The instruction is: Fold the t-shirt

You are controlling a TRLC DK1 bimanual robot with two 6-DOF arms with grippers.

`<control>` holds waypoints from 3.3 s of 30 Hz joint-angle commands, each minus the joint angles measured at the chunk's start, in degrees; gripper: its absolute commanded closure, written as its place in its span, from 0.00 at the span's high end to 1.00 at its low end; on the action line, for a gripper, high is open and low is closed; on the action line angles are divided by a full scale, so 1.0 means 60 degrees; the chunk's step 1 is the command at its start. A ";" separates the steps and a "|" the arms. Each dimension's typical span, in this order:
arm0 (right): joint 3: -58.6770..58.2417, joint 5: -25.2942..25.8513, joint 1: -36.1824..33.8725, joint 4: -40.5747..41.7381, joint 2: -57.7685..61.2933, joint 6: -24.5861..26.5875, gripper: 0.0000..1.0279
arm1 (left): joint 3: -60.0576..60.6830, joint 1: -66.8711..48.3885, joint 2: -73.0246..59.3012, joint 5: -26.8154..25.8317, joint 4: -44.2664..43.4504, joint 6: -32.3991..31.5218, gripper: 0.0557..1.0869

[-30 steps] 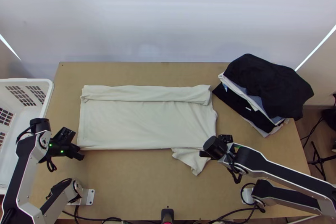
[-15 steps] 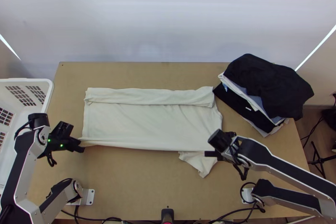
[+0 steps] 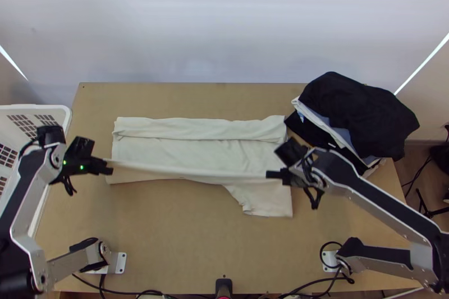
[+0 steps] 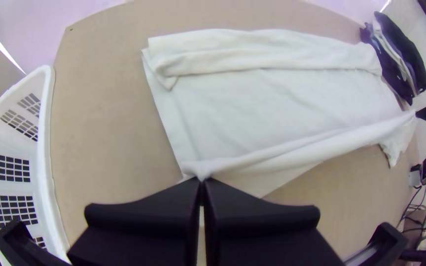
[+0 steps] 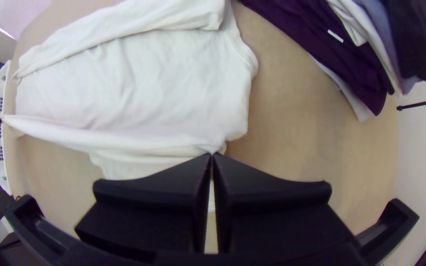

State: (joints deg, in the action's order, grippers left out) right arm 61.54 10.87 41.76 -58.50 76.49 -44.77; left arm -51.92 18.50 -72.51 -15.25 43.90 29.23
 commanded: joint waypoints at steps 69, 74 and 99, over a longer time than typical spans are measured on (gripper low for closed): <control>0.6487 0.2494 -0.1628 0.1767 0.6339 0.0270 0.90 | -0.4457 -0.1106 -0.5830 0.1340 -0.3186 -0.3539 0.80; 0.6531 0.2465 -0.1525 0.1840 0.5079 0.0080 0.93 | -0.4384 -0.0022 -0.5273 0.0431 -0.3479 -0.4726 0.80; 0.6560 0.0986 -0.0881 0.0741 0.3746 -0.1297 0.93 | -0.1849 0.2204 -0.5112 -0.5340 -0.2995 -0.4594 0.80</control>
State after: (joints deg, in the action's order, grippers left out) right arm 100.92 17.45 36.27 -53.17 99.59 -51.22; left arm -66.06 32.36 -102.69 -45.82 27.62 0.47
